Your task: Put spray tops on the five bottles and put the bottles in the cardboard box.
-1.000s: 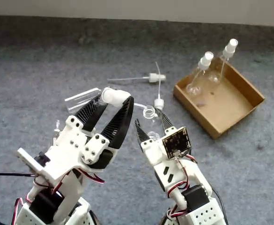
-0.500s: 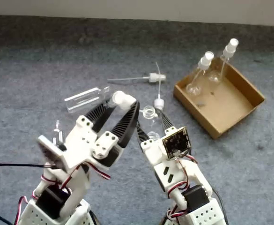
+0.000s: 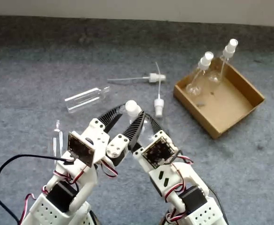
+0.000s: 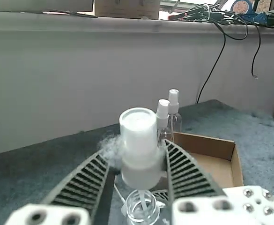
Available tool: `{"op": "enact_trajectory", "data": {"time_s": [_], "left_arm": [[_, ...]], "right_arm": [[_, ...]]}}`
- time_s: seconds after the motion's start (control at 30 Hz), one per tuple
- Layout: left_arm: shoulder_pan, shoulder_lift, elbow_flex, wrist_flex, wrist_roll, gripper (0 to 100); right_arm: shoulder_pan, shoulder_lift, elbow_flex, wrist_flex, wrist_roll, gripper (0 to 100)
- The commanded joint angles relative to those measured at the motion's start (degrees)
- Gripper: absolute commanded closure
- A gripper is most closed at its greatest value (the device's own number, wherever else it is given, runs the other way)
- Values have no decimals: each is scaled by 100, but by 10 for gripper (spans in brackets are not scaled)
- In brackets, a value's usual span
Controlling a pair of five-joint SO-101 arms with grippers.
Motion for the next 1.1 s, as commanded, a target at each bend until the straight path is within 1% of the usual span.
{"op": "enact_trajectory", "data": {"time_s": [0.0,0.13,0.27,0.33,0.5,0.57,0.7,0.77,0.97,1.07], "left_arm": [[66,-66,101,-9,-53,990],[66,-66,295,-9,0,990],[13,-66,330,9,633,990],[13,-66,338,9,765,990],[13,-75,664,-18,782,990],[-84,-75,708,-18,782,990],[-330,-75,725,-18,791,990],[-330,-75,725,-9,791,990],[-303,-66,848,0,844,990],[-303,-66,1007,0,1187,990]], "right_arm": [[-110,22,699,110,132,891],[-92,22,699,110,132,891],[-92,22,699,110,132,891],[-92,22,699,110,132,891],[-101,22,699,110,132,892],[-110,22,699,110,88,892],[-101,22,673,84,-554,892],[-101,22,655,84,-730,892],[-92,13,646,84,-747,892],[-92,13,646,84,-747,892]]}}
